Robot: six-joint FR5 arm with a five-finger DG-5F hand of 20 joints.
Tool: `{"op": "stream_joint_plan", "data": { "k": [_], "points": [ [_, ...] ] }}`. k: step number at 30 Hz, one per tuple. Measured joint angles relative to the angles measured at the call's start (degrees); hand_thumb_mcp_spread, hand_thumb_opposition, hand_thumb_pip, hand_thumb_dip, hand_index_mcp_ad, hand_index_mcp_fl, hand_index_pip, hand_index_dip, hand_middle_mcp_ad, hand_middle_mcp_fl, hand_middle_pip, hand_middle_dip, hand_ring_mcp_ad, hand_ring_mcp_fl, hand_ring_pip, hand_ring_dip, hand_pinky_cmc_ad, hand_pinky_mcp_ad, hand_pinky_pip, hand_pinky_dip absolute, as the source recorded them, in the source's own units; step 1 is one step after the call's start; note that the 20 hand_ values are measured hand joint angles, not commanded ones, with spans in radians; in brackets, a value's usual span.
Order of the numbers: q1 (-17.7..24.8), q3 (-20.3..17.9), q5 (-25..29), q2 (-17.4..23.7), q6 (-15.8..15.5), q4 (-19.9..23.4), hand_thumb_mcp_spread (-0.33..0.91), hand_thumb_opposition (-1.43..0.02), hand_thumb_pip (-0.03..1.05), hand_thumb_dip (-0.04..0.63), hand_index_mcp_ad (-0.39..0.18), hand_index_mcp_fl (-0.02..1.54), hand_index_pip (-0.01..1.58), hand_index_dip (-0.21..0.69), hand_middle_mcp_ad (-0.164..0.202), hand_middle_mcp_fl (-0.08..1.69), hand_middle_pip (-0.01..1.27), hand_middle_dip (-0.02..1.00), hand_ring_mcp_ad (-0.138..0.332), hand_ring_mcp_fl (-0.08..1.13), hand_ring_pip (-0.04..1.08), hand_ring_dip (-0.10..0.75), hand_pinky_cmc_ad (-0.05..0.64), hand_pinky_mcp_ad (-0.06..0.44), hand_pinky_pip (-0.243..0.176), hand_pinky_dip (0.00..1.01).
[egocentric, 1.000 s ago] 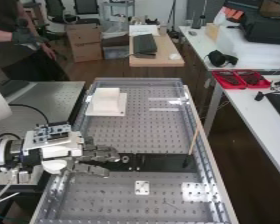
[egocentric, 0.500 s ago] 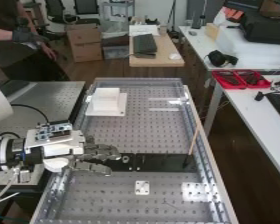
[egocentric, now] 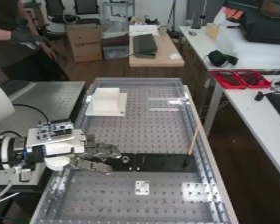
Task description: Grab the smaller nut and place it in the white container
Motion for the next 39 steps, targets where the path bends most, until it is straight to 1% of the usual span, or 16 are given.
{"op": "stream_joint_plan", "data": {
  "k": [6, 8, 15, 26, 28, 31, 39],
  "points": [
    [-0.3, -0.1, -0.1, 0.1, -0.7, -0.6, 0.45, -0.85, 0.67, 0.22, -0.183, 0.02, 1.55, 0.202, 0.056, 0.09, 0.13, 0.23, 0.108, 0.0, 0.09, 0.089, 0.363, 0.279, -0.026, 0.25],
    [-0.4, -0.2, -0.2, 0.1, -0.9, -0.6, 0.45, -0.84, 0.67, 0.239, -0.183, 0.02, 1.56, 0.202, 0.056, 0.09, 0.13, 0.23, 0.108, 0.0, 0.09, 0.089, 0.363, 0.279, -0.026, 0.25],
    [-0.4, -0.1, -0.2, 0.3, -0.9, -0.1, 0.45, -0.85, 0.67, 0.239, -0.183, 0.02, 1.56, 0.197, 0.056, 0.09, 0.13, 0.23, 0.108, 0.0, 0.09, 0.089, 0.363, 0.279, -0.026, 0.25],
    [-0.2, 0.2, 0.0, 0.2, -2.1, -1.5, 0.45, -0.87, 0.67, 0.239, -0.188, 0.02, 1.56, 0.195, 0.056, 0.09, 0.13, 0.24, 0.108, 0.0, 0.09, 0.089, 0.363, 0.279, -0.026, 0.25],
    [-0.2, 0.3, 0.0, 0.2, -2.3, -1.8, 0.46, -0.87, 0.7, 0.236, -0.188, 0.02, 1.56, 0.195, 0.056, 0.09, 0.13, 0.24, 0.108, 0.0, 0.09, 0.089, 0.363, 0.279, -0.026, 0.25],
    [-0.2, 0.4, 0.0, 0.1, -2.6, -2.2, 0.46, -0.88, 0.7, 0.253, -0.188, 0.02, 1.56, 0.195, 0.056, 0.09, 0.13, 0.24, 0.108, 0.0, 0.09, 0.089, 0.363, 0.279, -0.026, 0.25],
    [-0.2, 0.5, 0.0, 0.2, -1.9, -1.9, 0.46, -0.88, 0.7, 0.253, -0.188, 0.02, 1.56, 0.195, 0.056, 0.09, 0.13, 0.24, 0.108, 0.0, 0.09, 0.089, 0.363, 0.279, -0.026, 0.25]
  ]
}}
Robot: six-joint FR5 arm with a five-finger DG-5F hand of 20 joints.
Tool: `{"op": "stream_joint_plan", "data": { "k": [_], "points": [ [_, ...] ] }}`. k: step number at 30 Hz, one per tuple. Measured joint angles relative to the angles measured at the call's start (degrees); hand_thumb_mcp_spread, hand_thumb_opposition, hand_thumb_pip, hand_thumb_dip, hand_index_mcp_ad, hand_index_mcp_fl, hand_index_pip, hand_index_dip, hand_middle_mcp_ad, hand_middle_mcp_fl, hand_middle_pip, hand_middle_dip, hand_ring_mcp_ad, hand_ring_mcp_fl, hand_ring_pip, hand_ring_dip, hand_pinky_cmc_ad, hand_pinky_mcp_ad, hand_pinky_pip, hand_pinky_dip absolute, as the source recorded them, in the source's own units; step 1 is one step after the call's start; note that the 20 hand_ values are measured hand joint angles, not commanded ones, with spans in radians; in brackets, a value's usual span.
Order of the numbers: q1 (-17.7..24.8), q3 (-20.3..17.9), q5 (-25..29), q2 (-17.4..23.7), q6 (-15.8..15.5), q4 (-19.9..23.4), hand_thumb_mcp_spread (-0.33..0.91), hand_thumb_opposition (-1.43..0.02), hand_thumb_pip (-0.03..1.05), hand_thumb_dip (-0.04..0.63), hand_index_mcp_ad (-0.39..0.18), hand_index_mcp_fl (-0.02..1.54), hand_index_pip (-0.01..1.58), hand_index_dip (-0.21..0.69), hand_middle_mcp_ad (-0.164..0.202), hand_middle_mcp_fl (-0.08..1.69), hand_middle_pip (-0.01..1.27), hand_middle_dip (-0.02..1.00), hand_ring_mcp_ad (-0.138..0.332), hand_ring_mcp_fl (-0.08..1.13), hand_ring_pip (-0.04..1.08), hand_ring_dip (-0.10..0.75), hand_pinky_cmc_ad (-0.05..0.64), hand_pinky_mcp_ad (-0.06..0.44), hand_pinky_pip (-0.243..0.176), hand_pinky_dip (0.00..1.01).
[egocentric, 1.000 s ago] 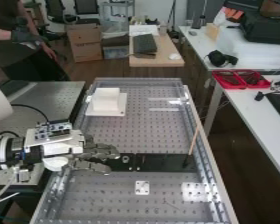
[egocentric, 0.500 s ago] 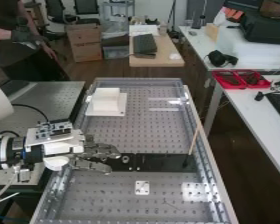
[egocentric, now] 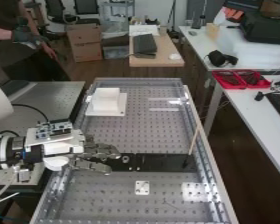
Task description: Grab the smaller nut and place it in the white container
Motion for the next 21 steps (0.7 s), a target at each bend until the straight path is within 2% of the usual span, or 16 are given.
{"op": "stream_joint_plan", "data": {
  "k": [21],
  "points": [
    [0.3, -0.1, 0.7, -0.2, 0.2, -0.4, 0.46, -0.88, 0.7, 0.253, -0.188, 0.02, 1.56, 0.185, 0.058, 0.09, 0.13, 0.24, 0.11, 0.0, 0.09, 0.089, 0.363, 0.279, -0.026, 0.25]
  ]
}}
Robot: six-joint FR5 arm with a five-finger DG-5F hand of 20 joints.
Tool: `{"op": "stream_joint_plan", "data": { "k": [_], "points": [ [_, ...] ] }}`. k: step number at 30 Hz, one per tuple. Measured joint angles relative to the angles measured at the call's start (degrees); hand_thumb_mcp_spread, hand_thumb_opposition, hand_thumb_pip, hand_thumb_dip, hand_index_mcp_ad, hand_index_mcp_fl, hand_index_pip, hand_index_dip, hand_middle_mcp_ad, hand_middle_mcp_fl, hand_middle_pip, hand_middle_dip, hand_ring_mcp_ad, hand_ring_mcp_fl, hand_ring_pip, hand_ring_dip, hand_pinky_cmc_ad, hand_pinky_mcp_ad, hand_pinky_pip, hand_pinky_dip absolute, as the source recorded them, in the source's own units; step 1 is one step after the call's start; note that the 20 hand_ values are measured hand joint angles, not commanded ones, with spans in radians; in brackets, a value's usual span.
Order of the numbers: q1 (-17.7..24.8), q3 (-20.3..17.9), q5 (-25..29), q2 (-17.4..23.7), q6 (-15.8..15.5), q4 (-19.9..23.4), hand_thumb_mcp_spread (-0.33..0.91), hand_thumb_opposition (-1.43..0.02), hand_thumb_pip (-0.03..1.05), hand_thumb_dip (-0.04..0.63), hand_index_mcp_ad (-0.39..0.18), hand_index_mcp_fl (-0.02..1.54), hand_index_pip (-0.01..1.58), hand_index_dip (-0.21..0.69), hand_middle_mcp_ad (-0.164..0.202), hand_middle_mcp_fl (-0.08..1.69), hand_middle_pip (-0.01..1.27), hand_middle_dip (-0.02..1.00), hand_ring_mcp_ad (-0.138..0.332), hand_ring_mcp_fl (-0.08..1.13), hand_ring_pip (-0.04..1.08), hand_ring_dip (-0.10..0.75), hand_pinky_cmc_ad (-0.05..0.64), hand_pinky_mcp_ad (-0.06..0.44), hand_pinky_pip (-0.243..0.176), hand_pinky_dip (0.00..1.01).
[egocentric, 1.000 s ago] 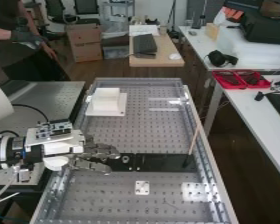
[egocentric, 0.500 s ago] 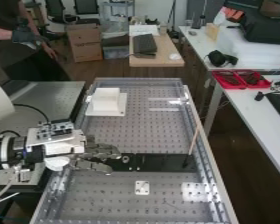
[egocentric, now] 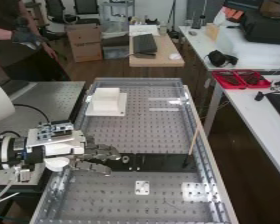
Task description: Grab the smaller nut and place it in the white container
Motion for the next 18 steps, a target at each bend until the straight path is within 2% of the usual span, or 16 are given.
{"op": "stream_joint_plan", "data": {
  "k": [8, 18],
  "points": [
    [0.0, 0.2, 0.4, 0.0, 0.0, -0.1, 0.46, -0.88, 0.7, 0.253, -0.188, 0.02, 1.56, 0.176, 0.058, 0.09, 0.13, 0.24, 0.11, 0.0, 0.09, 0.089, 0.365, 0.279, -0.026, 0.25],
    [0.3, 0.3, 0.7, -0.1, 0.1, -0.2, 0.46, -0.88, 0.7, 0.253, -0.188, 0.12, 1.55, 0.169, 0.054, 0.1, 0.13, 0.24, 0.106, 0.0, 0.09, 0.089, 0.365, 0.279, -0.026, 0.25]
  ]
}}
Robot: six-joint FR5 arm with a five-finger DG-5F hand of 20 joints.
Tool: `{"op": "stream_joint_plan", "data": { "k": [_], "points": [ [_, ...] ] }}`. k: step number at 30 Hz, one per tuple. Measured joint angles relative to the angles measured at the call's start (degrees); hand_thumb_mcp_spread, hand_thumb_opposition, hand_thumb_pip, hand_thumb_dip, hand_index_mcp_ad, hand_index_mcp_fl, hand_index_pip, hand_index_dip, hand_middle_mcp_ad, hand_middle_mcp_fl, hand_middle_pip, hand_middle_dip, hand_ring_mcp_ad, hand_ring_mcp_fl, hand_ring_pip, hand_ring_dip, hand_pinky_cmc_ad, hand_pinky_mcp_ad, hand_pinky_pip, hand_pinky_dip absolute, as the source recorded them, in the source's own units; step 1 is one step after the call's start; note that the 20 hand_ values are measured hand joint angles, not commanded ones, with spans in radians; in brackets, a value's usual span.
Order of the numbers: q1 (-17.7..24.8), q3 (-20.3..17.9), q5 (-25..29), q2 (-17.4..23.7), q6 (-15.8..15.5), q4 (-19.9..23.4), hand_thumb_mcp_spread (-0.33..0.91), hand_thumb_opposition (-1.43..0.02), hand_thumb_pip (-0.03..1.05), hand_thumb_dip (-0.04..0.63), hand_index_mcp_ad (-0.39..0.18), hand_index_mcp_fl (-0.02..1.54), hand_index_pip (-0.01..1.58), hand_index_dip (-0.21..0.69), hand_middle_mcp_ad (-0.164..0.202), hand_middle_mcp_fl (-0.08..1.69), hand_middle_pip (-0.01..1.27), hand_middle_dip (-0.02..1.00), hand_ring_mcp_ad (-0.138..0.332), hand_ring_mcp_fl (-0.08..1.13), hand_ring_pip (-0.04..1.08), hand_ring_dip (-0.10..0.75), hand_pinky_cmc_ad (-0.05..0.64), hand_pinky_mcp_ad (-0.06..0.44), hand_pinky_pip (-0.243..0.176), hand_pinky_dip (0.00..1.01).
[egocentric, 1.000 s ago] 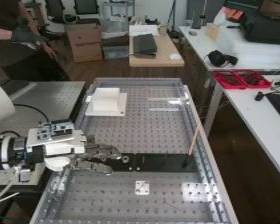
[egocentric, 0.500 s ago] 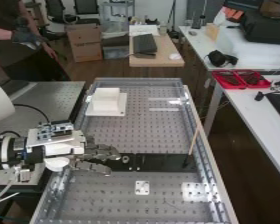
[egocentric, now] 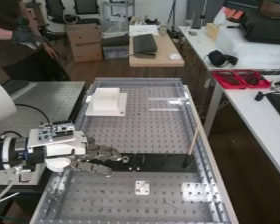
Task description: Grab the smaller nut and place it in the white container
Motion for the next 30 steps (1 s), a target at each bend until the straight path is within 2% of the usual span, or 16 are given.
{"op": "stream_joint_plan", "data": {
  "k": [11, 22, 26, 30],
  "points": [
    [0.2, -0.3, 0.4, 0.1, 0.3, 0.3, 0.46, -0.88, 0.7, 0.253, -0.185, 0.13, 1.55, 0.164, 0.058, 0.1, 0.13, 0.24, 0.106, 0.0, 0.09, 0.087, 0.365, 0.279, -0.026, 0.25],
    [0.3, 0.1, 0.0, 0.0, 0.7, 0.1, 0.46, -0.91, 0.69, 0.251, -0.175, 0.21, 1.54, 0.155, 0.058, 0.12, 0.13, 0.24, 0.11, 0.0, 0.09, 0.087, 0.365, 0.279, -0.026, 0.25],
    [0.3, 0.3, 0.1, 0.2, 0.7, -0.2, 0.46, -0.92, 0.67, 0.251, -0.206, 0.25, 1.52, 0.138, 0.056, 0.12, 0.13, 0.24, 0.11, 0.0, 0.09, 0.087, 0.365, 0.279, -0.026, 0.25],
    [0.4, 0.3, 0.2, 0.4, 1.3, 0.0, 0.48, -0.96, 0.67, 0.251, -0.199, 0.29, 1.52, 0.138, 0.056, 0.13, 0.13, 0.24, 0.106, 0.0, 0.09, 0.087, 0.365, 0.279, -0.026, 0.25]
  ]
}}
